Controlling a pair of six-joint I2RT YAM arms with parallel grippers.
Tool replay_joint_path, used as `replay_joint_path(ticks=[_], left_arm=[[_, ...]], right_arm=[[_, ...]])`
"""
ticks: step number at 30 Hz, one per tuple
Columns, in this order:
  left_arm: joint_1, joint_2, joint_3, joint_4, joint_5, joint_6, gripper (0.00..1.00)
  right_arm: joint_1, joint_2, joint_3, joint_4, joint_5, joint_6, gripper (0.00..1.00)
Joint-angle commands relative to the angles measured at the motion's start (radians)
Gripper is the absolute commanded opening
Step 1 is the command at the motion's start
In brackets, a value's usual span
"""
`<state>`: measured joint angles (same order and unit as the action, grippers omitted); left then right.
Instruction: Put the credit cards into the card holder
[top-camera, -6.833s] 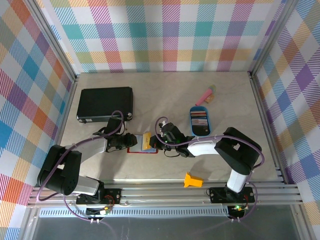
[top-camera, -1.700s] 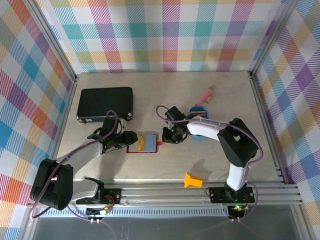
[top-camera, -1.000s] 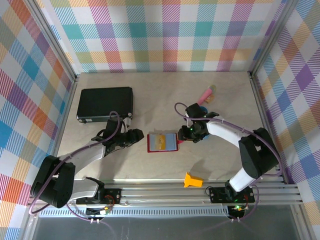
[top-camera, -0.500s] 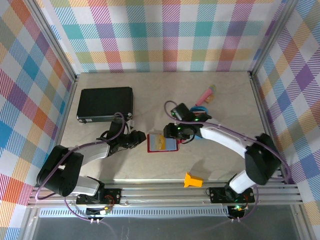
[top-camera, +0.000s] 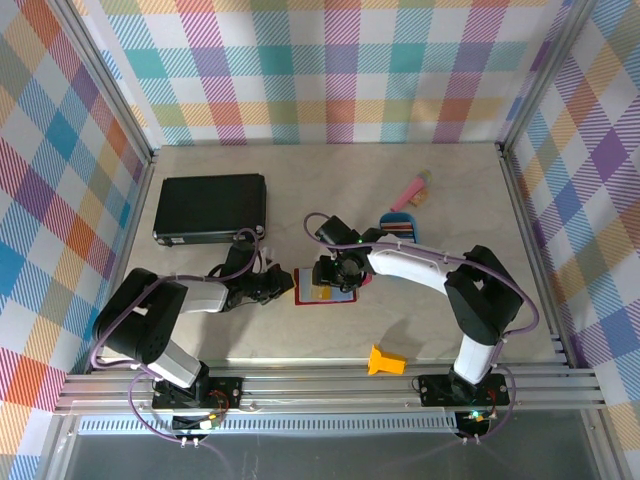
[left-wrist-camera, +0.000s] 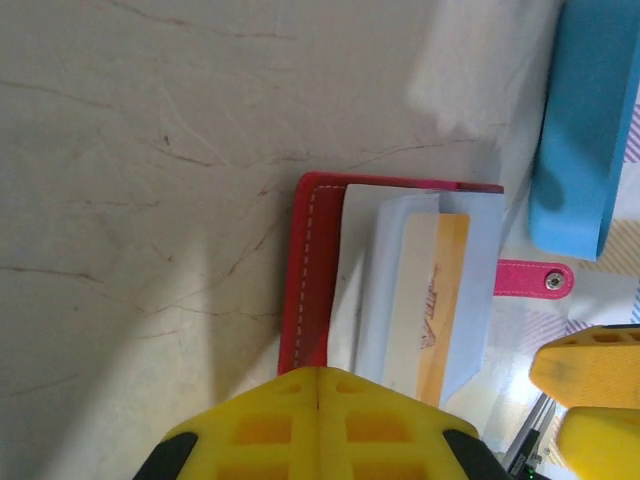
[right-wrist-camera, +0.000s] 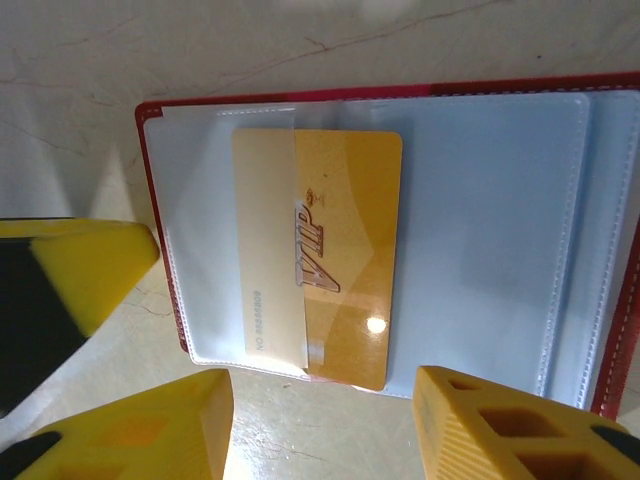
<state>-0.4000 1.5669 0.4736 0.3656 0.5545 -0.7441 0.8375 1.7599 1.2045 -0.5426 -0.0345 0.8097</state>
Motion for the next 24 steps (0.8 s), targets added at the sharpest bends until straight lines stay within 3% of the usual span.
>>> replay_joint_path(ticks=[1,15,24], left_arm=[[-0.013,0.033,0.016,0.031,0.022,0.009,0.0],[-0.066,0.007,0.098,-0.264,-0.156,0.05,0.0],[-0.079,0.007,0.097,-0.271,-0.176,0.032,0.0]], right_arm=[[0.002,0.019,0.031,-0.031,0.012,0.019,0.51],[0.002,0.081,0.065,-0.049,0.005,0.017,0.51],[-0.002,0.126,0.074,-0.019,-0.021,0.007,0.5]])
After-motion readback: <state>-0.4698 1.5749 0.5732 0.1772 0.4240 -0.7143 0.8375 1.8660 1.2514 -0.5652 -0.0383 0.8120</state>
